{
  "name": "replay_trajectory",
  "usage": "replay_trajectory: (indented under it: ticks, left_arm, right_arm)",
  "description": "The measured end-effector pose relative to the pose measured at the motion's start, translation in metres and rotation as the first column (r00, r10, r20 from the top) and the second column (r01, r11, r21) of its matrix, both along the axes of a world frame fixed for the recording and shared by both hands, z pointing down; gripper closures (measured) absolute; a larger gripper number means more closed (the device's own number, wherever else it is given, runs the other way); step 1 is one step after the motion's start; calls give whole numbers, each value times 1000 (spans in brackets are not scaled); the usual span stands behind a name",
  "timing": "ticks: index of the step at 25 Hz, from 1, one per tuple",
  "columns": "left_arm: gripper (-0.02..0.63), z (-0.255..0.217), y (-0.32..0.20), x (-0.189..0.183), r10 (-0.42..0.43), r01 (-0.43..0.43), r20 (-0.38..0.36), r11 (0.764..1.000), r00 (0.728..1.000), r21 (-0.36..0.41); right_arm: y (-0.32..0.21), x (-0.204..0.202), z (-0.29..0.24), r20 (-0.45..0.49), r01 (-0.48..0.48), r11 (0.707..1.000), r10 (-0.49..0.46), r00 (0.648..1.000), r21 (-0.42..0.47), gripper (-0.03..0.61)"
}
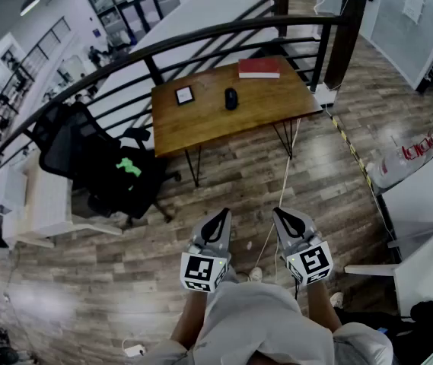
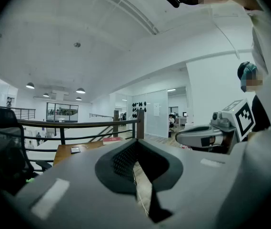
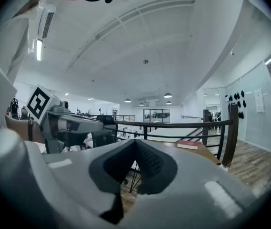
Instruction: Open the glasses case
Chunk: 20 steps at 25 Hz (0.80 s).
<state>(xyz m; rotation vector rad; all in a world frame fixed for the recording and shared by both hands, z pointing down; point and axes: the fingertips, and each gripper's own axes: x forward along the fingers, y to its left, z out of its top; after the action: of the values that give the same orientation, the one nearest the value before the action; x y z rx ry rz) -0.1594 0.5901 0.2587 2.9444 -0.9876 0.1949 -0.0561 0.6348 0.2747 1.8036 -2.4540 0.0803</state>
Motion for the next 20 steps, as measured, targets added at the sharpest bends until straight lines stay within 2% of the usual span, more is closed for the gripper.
replay_trajectory:
  ticks: [5,12,20]
  left_arm:
    - [601,1,-8,6,-7,7,-8,1000,1000,14]
    - [601,7,-31,13,-22,22,-3,1000,1000,9]
    - [601,19,-91,24,-61,61,-7,998,998,-7]
  right_arm:
    - [-9,11,2,35,-22,1000,22,999,17,576]
    - [-39,19,6,19,-9,1000,8,1000,5,575]
    - [-99,32,16,3,9,1000,-9,1000,-23,575]
